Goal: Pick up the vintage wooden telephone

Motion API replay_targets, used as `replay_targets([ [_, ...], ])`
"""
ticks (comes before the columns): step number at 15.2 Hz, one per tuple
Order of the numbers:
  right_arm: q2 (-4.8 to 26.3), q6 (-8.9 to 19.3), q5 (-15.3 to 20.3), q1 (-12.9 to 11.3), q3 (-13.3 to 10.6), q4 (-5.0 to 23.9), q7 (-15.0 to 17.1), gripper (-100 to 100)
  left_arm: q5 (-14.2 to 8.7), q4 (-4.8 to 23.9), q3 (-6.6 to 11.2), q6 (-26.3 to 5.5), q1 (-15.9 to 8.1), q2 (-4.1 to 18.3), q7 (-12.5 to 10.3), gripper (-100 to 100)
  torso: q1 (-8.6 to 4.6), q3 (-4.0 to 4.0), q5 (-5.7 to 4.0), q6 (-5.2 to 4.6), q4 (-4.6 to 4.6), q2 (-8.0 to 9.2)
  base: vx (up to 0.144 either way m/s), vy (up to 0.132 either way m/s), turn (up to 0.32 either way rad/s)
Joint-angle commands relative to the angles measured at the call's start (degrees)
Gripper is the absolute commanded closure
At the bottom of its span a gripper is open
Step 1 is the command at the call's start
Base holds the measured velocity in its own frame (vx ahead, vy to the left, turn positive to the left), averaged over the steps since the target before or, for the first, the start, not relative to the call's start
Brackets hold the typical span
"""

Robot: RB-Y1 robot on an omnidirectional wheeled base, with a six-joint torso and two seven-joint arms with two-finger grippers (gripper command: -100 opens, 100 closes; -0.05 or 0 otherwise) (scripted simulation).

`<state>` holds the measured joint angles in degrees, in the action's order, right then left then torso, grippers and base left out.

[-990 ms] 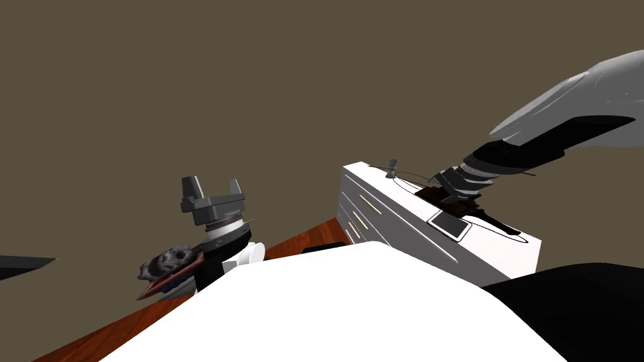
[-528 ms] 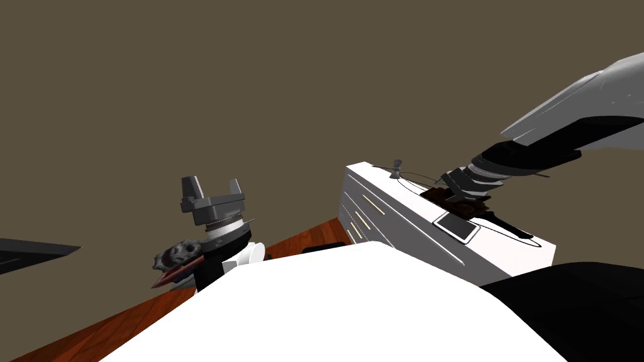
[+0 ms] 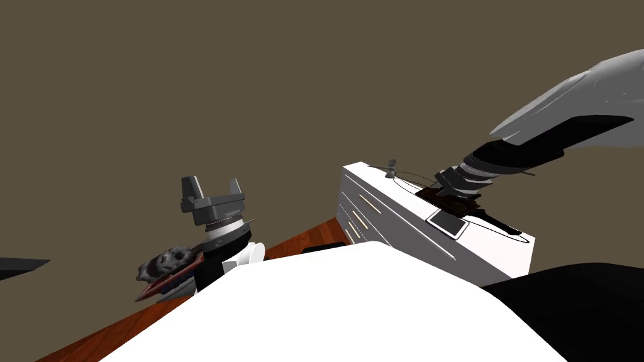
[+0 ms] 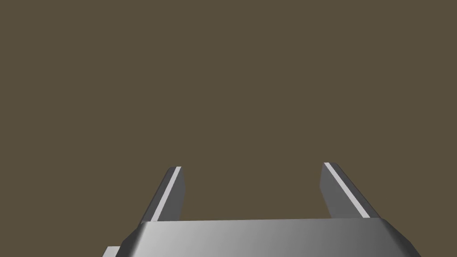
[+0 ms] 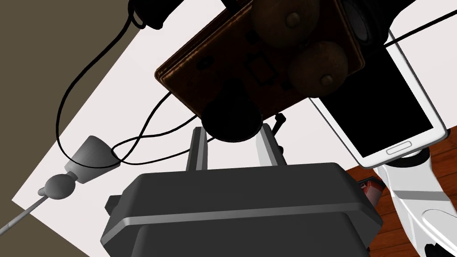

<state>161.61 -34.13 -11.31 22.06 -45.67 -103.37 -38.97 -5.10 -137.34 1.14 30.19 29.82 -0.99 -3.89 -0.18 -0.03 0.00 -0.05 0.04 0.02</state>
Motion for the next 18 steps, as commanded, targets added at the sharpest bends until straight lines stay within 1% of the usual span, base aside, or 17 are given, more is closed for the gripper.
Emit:
replay_targets([
  [1,0.1,0.2,1.7,-0.7,0.5,-0.6,2.0,100,0.0,0.0,0.00,0.0,0.0,0.0,0.0,0,0.00,0.00,0.00,0.00,0.00,0.00,0.018,-0.031,-0.025],
  [2,0.2,0.2,3.7,-2.1,2.0,-1.6,3.9,100,0.0,0.0,0.00,0.0,0.0,0.0,0.0,0,0.02,0.01,0.01,0.03,-0.01,-0.01,0.019,-0.038,-0.081],
  [3,0.2,0.2,4.9,-2.1,2.0,-1.6,4.9,100,0.0,0.0,0.00,0.0,0.0,0.0,0.0,0,0.04,0.00,0.03,0.01,0.00,-0.01,0.021,-0.035,-0.086],
  [4,0.2,0.2,5.0,-2.1,2.0,-1.6,5.3,100,0.0,0.0,0.00,0.0,0.0,0.0,0.0,0,0.06,0.00,0.04,0.01,0.00,-0.01,0.013,-0.020,-0.038],
  [5,0.3,0.2,7.1,-3.5,3.6,-2.6,7.0,100,0.0,0.0,0.00,0.0,0.0,0.0,0.0,0,0.09,0.00,0.05,0.03,0.00,0.00,0.016,-0.027,-0.113],
  [6,0.3,0.2,8.2,-3.5,3.6,-2.6,8.1,100,0.0,0.0,0.00,0.0,0.0,0.0,0.0,0,0.11,0.00,0.07,0.02,0.01,0.00,0.018,-0.033,-0.107],
  [7,0.3,0.2,8.2,-3.5,3.6,-2.6,8.6,100,0.0,0.0,0.00,0.0,0.0,0.0,0.0,0,0.11,-0.01,0.08,0.01,0.01,0.01,0.012,-0.024,-0.035],
  [8,0.4,0.2,10.4,-4.9,5.2,-3.7,10.3,100,0.0,0.0,0.00,0.0,0.0,0.0,0.0,0,0.13,-0.01,0.09,0.03,0.01,0.02,0.012,-0.032,-0.095],
  [9,0.4,0.2,11.5,-4.9,5.2,-3.7,11.3,100,0.0,0.0,0.00,0.0,0.0,0.0,0.0,0,0.14,-0.03,0.11,0.01,0.03,0.04,0.015,-0.032,-0.106],
  [10,0.4,0.2,11.5,-4.9,5.2,-3.7,11.9,100,0.0,0.0,0.00,0.0,0.0,0.0,0.0,0,0.15,-0.04,0.12,0.01,0.04,0.05,0.013,-0.019,-0.042],
  [11,0.5,0.2,13.7,-6.3,6.8,-4.7,13.5,100,0.0,0.0,0.00,0.0,0.0,0.0,0.0,0,0.17,-0.04,0.13,0.04,0.04,0.04,0.017,-0.027,-0.102],
  [13,0.5,0.2,14.8,-6.3,6.8,-4.7,15.2,100,0.0,0.0,0.00,0.0,0.0,0.0,0.0,0,0.19,-0.05,0.16,0.02,0.05,0.04,0.019,-0.025,-0.070],
  [14,0.6,0.2,16.9,-7.7,8.4,-5.7,16.9,100,0.0,0.0,0.00,0.0,0.0,0.0,0.0,0,0.22,-0.05,0.18,0.05,0.06,0.04,0.016,-0.026,-0.082],
  [15,0.6,0.2,18.1,-7.7,8.4,-5.7,17.9,100,0.0,0.0,0.00,0.0,0.0,0.0,0.0,0,0.24,-0.06,0.19,0.03,0.07,0.06,0.017,-0.029,-0.094],
  [16,0.6,0.2,18.1,-7.7,8.4,-5.7,18.6,100,0.0,0.0,0.00,0.0,0.0,0.0,0.0,0,0.24,-0.07,0.20,0.03,0.08,0.07,0.013,-0.022,-0.048],
  [17,0.7,0.2,20.3,-9.1,10.0,-6.7,20.1,100,0.0,0.0,0.00,0.0,0.0,0.0,0.0,0,0.25,-0.08,0.21,0.04,0.08,0.08,0.015,-0.029,-0.110],
  [18,0.7,0.2,21.4,-9.1,10.0,-6.7,21.2,100,0.0,0.0,0.00,0.0,0.0,0.0,0.0,0,0.26,-0.10,0.23,0.02,0.10,0.09,0.021,-0.031,-0.112],
])
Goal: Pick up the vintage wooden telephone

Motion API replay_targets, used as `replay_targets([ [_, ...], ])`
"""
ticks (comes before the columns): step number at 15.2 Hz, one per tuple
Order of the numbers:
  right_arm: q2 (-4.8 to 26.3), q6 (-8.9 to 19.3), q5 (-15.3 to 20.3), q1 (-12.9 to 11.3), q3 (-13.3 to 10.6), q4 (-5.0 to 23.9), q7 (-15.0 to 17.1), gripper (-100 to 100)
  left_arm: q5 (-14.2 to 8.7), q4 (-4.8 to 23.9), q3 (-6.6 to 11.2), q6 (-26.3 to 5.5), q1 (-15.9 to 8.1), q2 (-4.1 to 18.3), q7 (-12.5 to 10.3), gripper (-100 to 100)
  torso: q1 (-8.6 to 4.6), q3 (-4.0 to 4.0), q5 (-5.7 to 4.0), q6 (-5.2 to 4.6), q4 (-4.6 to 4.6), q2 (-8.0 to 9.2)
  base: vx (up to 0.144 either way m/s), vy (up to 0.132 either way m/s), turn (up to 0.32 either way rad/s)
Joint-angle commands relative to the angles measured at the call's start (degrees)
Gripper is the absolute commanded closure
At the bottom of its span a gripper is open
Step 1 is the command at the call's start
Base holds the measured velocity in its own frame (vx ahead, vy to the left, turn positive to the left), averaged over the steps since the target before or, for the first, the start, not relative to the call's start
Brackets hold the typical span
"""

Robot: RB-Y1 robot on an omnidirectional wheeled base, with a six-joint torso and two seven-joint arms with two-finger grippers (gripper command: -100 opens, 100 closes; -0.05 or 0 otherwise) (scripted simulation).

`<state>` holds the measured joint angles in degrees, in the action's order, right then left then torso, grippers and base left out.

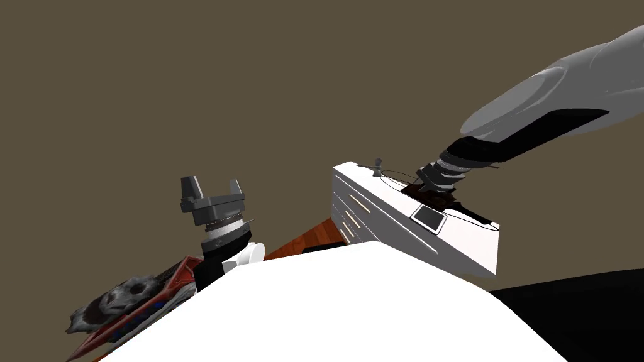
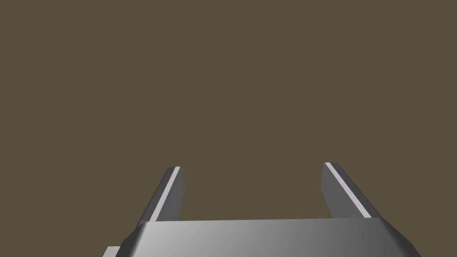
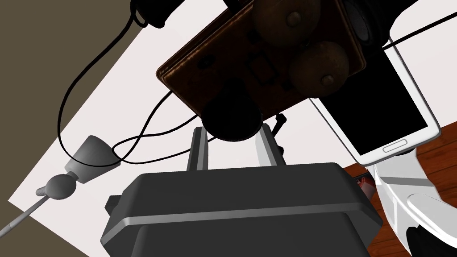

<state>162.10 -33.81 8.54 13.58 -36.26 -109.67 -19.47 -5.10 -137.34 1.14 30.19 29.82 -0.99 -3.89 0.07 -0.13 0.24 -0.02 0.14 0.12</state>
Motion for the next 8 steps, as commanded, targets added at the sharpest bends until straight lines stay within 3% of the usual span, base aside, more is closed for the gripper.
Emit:
replay_targets([
  [1,0.2,-0.1,1.5,-0.6,0.6,-0.4,2.4,100,0.0,0.0,0.00,0.0,0.0,0.0,0.0,0,0.00,0.00,0.00,0.00,0.00,0.00,0.019,-0.022,-0.038],
  [2,0.3,-0.1,3.7,-2.0,2.1,-1.4,4.0,100,0.0,0.0,0.00,0.0,0.0,0.0,0.0,0,0.02,0.00,0.01,0.02,0.00,0.00,0.014,-0.029,-0.082],
  [4,0.3,-0.1,4.8,-2.0,2.1,-1.4,5.7,100,0.0,0.0,0.00,0.0,0.0,0.0,0.0,0,0.01,-0.01,0.04,0.01,0.02,0.00,0.017,-0.024,-0.067],
  [5,0.4,-0.1,7.0,-3.4,3.7,-2.4,7.3,100,0.0,0.0,0.00,0.0,0.0,0.0,0.0,0,0.01,-0.01,0.05,0.02,0.03,-0.01,0.022,-0.024,-0.122],
  [6,0.4,-0.1,8.1,-3.4,3.7,-2.4,8.3,100,0.0,0.0,0.00,0.0,0.0,0.0,0.0,0,-0.02,-0.01,0.09,-0.01,0.06,-0.03,0.024,-0.027,-0.107],
  [7,0.4,-0.1,8.1,-3.4,3.7,-2.4,9.0,100,0.0,0.0,0.00,0.0,0.0,0.0,0.0,0,-0.04,-0.01,0.10,0.01,0.06,-0.03,0.016,-0.019,-0.032],
  [8,0.3,-0.3,7.3,-3.1,3.6,-2.2,7.7,100,0.0,0.0,0.00,0.0,0.0,0.0,0.0,0,-0.06,-0.01,0.10,0.03,0.06,-0.05,0.007,-0.008,-0.002],
])
